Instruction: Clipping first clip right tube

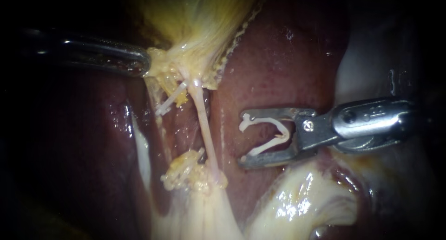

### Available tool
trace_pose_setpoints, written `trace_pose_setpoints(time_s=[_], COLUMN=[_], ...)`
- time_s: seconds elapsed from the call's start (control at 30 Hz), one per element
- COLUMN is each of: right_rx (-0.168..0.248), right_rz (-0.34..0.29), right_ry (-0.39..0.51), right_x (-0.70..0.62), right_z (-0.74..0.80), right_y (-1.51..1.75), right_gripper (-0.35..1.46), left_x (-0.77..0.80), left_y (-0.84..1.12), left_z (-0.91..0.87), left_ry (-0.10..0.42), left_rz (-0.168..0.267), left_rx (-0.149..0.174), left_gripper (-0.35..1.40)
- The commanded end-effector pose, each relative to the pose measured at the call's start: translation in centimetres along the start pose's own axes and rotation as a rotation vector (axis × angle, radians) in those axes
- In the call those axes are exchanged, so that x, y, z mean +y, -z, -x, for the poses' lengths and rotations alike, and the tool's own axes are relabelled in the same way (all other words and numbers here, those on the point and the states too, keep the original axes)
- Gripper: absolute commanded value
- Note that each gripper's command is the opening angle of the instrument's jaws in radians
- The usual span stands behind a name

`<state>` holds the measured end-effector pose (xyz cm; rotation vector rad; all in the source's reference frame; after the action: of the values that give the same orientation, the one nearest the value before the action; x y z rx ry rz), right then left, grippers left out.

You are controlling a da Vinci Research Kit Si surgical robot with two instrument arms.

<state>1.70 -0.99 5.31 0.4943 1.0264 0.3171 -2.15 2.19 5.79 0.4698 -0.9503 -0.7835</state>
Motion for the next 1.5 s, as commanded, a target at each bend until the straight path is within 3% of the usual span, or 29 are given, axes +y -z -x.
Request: trace_pose_setpoints(time_s=[0.03,0.4,0.7,0.87,1.1,1.5], right_rx=[0.003,0.006,0.000,0.002,0.065,0.147], right_rz=[-0.006,-0.102,-0.107,-0.103,-0.110,-0.201], right_ry=[-0.004,-0.061,-0.078,-0.089,-0.152,-0.248], right_x=[0.00,0.03,0.14,0.19,0.20,0.20], right_z=[0.01,0.14,0.33,0.35,0.34,0.33], right_y=[-0.03,-0.30,-0.50,-0.59,-0.74,-0.85], right_gripper=[0.49,0.49,0.49,0.49,0.49,0.49], left_x=[0.00,-0.01,-0.05,-0.06,-0.06,-0.05], left_y=[0.00,-0.02,-0.03,-0.05,-0.05,-0.07], left_z=[0.00,-0.02,-0.02,-0.02,-0.03,-0.04], left_ry=[0.000,0.000,0.000,0.000,0.000,-0.001], left_rz=[-0.001,-0.004,-0.008,-0.009,-0.009,-0.008], left_rx=[0.001,0.002,0.003,0.003,0.003,0.003], left_gripper=[-0.35,-0.35,-0.35,-0.35,-0.35,-0.35])
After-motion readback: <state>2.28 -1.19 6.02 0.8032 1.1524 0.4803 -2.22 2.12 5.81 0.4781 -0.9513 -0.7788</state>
